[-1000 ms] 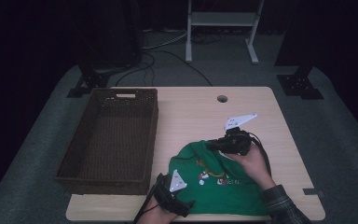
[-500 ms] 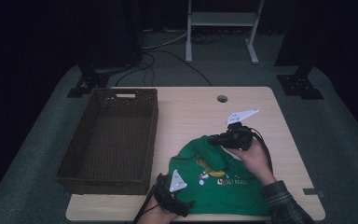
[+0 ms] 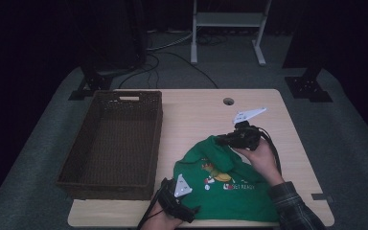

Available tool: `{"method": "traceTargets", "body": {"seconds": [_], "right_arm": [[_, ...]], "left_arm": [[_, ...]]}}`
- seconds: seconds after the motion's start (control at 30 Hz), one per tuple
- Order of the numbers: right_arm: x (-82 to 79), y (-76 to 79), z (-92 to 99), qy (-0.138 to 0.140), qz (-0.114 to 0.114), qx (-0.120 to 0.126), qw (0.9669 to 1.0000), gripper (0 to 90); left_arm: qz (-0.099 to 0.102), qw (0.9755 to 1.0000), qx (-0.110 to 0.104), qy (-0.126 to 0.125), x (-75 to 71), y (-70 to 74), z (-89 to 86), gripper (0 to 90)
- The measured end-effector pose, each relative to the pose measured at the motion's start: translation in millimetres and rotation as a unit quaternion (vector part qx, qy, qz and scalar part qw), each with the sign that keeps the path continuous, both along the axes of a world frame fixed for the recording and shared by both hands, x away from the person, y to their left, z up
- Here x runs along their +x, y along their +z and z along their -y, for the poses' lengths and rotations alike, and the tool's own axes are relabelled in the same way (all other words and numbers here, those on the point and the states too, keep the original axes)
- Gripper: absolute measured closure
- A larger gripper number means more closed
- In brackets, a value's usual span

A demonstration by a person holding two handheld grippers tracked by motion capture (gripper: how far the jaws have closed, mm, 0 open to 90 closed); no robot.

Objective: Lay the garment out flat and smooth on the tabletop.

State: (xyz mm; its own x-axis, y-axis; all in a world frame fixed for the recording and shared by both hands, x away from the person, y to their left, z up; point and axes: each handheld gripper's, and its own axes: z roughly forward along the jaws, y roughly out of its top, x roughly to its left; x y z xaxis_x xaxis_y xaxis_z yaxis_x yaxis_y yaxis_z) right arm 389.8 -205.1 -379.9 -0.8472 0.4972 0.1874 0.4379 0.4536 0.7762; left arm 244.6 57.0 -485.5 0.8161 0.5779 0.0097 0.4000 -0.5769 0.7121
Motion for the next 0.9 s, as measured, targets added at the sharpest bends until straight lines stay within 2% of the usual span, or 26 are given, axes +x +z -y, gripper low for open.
{"method": "traceTargets", "body": {"seconds": [0.23, 0.5, 0.9], "right_arm": [[4.7, -2.7, 1.2, -0.002, -0.004, 0.003, 1.0, 84.2], [13.4, 1.1, 0.9, -0.004, -0.007, -0.01, 0.9999, 84.2], [27.9, 4.9, 1.5, -0.014, -0.006, -0.018, 0.9997, 84.2]], "left_arm": [[-0.001, 1.0, 0.0, 0.0, -0.1, 0.0, 0.1, 0.0], [-0.001, 1.0, 0.0, 0.0, -0.1, 0.0, 0.0, 0.0], [0.0, 1.0, -0.001, 0.001, -0.1, -0.2, 0.2, 0.0]]}}
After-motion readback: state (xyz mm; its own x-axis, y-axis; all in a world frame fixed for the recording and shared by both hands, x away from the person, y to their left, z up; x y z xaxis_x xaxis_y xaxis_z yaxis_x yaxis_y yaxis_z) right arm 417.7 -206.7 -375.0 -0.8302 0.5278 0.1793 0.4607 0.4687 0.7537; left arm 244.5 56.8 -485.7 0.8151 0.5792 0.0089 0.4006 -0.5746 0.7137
